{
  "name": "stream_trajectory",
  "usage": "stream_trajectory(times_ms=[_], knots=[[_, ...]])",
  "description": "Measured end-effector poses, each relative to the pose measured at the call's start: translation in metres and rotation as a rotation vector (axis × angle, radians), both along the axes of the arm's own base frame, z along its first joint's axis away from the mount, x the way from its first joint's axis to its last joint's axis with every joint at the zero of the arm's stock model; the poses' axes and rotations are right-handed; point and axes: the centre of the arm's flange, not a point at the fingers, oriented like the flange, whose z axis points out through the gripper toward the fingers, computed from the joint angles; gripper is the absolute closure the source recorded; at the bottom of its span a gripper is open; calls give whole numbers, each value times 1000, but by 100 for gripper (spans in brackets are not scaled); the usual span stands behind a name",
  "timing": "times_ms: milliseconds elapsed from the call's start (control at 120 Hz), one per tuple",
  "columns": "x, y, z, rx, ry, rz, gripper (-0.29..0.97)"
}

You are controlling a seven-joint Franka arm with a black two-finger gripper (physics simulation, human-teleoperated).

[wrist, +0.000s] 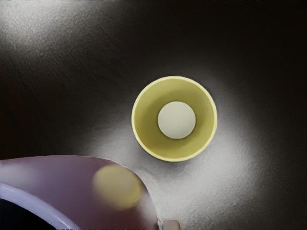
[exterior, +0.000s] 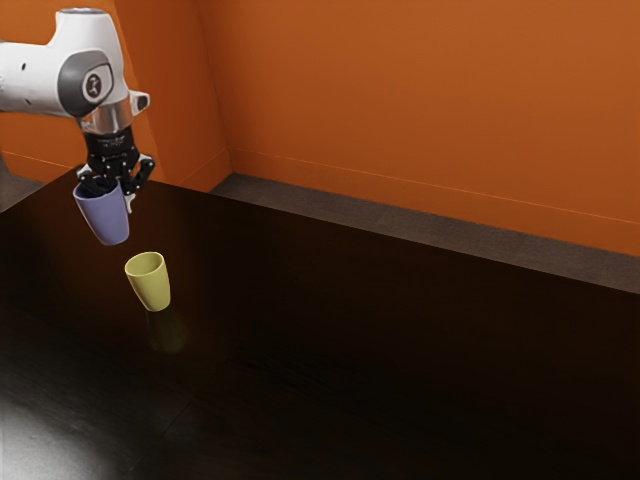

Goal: Place the left cup onto the right cup

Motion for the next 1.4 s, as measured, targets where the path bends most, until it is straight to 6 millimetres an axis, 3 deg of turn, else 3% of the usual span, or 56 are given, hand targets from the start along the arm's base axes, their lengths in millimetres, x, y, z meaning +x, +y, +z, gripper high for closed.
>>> stream_trajectory(times_ms=[267,1100,1400], knots=[[20,4,-3,14,-4,-62,78],[38,12,-50,2,37,-164,78],[46,14,-57,6,32,-193,78]])
